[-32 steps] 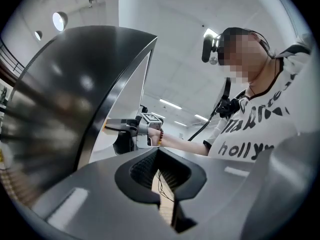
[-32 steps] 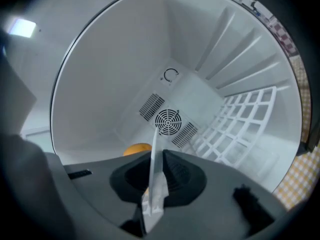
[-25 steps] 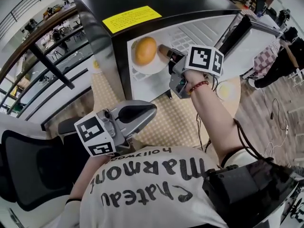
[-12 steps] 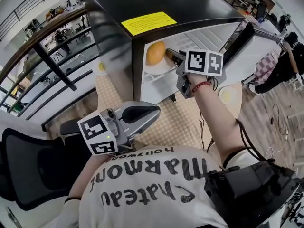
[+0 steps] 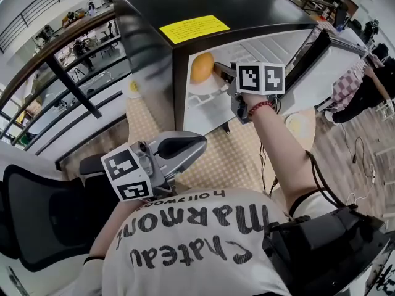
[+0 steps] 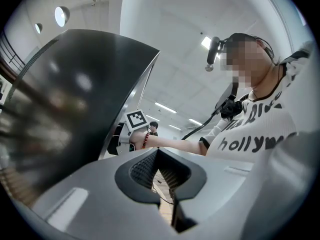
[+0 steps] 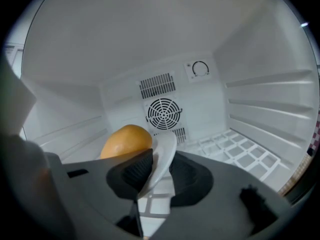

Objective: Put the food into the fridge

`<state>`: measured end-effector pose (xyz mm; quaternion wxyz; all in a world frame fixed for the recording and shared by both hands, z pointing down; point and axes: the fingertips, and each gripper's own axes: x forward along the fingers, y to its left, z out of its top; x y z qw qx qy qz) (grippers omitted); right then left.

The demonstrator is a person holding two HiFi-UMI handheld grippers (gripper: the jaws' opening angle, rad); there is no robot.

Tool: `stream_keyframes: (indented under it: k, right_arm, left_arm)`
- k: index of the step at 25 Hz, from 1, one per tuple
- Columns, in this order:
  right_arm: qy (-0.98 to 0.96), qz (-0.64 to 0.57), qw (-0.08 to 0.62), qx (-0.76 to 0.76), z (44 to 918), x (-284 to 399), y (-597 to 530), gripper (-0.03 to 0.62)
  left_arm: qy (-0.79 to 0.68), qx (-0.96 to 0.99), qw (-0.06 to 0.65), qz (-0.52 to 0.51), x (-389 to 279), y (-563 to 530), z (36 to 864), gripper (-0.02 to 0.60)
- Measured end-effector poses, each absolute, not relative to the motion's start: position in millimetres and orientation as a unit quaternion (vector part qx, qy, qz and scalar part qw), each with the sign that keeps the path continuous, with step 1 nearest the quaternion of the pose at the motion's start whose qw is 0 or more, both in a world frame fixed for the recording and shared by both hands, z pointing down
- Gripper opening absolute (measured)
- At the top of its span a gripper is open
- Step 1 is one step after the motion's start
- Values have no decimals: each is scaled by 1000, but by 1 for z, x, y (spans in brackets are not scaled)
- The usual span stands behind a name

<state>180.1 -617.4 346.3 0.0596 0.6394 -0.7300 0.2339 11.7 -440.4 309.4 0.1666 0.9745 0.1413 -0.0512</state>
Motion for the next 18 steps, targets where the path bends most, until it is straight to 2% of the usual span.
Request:
stream_keyframes:
  k: [18]
  right_arm:
    - [-743,176,88,640,342,174,-624,120]
  left_arm:
    - [136,975,169,-56,12,-440,310,5]
